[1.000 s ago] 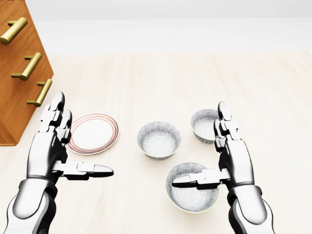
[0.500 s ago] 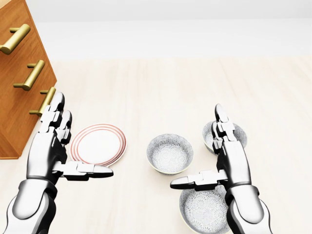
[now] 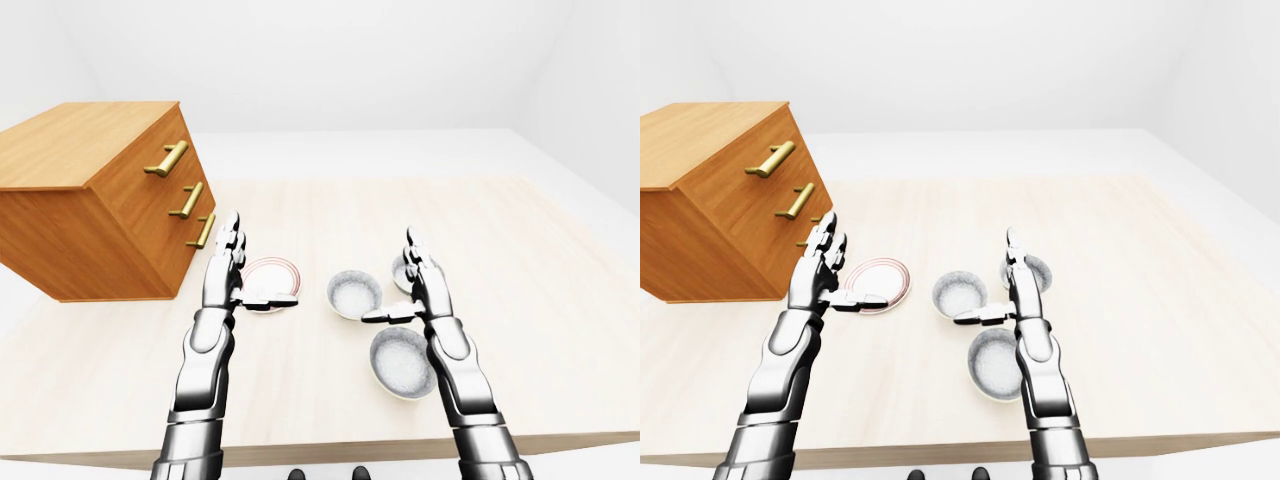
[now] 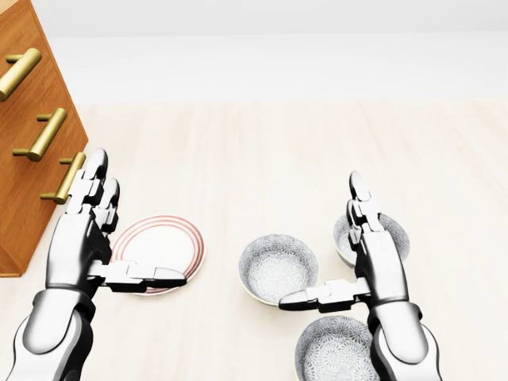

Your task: Stack the bowl at the front on the bowl in the middle.

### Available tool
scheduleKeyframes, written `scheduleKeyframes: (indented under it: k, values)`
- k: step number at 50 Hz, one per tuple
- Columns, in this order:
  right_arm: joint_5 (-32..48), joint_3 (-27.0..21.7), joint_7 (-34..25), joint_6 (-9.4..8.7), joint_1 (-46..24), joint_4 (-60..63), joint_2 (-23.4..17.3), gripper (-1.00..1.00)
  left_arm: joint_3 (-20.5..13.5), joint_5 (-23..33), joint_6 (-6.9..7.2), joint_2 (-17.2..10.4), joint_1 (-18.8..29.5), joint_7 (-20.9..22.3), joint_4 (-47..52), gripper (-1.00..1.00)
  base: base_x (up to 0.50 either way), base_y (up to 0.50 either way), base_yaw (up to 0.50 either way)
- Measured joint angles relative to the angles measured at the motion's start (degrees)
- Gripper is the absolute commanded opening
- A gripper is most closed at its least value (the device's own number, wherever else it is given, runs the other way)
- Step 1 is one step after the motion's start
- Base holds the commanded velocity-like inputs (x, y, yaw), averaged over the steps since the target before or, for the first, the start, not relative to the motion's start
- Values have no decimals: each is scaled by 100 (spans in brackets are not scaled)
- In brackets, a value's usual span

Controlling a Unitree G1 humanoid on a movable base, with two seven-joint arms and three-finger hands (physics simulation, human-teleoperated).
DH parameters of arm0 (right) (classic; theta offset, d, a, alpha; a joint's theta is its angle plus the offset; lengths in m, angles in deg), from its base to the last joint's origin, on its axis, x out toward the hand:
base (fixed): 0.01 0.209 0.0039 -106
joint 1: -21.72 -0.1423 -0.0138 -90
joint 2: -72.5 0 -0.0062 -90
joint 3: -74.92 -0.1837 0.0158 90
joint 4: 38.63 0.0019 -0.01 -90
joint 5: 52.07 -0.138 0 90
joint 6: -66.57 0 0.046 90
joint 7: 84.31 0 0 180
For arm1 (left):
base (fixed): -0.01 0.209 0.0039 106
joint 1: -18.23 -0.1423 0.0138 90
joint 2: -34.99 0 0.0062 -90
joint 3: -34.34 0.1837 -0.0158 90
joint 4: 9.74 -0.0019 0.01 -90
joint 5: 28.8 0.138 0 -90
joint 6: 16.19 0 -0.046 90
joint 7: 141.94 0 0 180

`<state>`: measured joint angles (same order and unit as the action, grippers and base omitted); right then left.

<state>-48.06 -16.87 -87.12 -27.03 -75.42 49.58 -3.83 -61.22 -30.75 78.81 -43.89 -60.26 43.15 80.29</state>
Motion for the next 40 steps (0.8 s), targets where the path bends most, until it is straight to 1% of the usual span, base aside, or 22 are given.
scheduleKeyframes:
  k: [1, 2, 8, 9, 13, 18, 28, 40]
  values:
    - [62, 2, 8, 46, -10, -11, -20, 100, 0, 1, 0, 0, -2, 1, 1, 100, 0, 0, 0]
    - [173, 7, 21, 130, -26, -28, -57, 100, 2, 2, 0, 1, -4, 2, 1, 100, 0, 0, 0]
    - [1101, -35, 87, 798, -155, -119, -316, 100, 6, 1, 0, 9, -20, 5, 12, 100, 0, 0, 0]
    - [1276, -51, 100, 860, -176, -119, -357, 100, 6, -1, 0, 10, -22, 5, 17, 100, 0, 0, 0]
    - [1879, -142, 146, 860, -268, -171, -504, 100, 10, -7, 0, 16, -29, 4, 21, 100, 0, 0, 0]
    - [2419, -230, 140, 860, -375, -296, -656, 100, 17, -10, 0, 22, -31, 5, 15, 100, 0, 0, 0]
    - [3231, -307, 12, 860, -614, -829, -959, 100, 26, -35, 0, 34, -43, 3, 95, 100, 0, 0, 0]
    - [4117, -212, 97, 860, -1132, -1750, -1201, 100, 30, -53, 0, 42, -62, 2, 185, 100, 0, 0, 0]
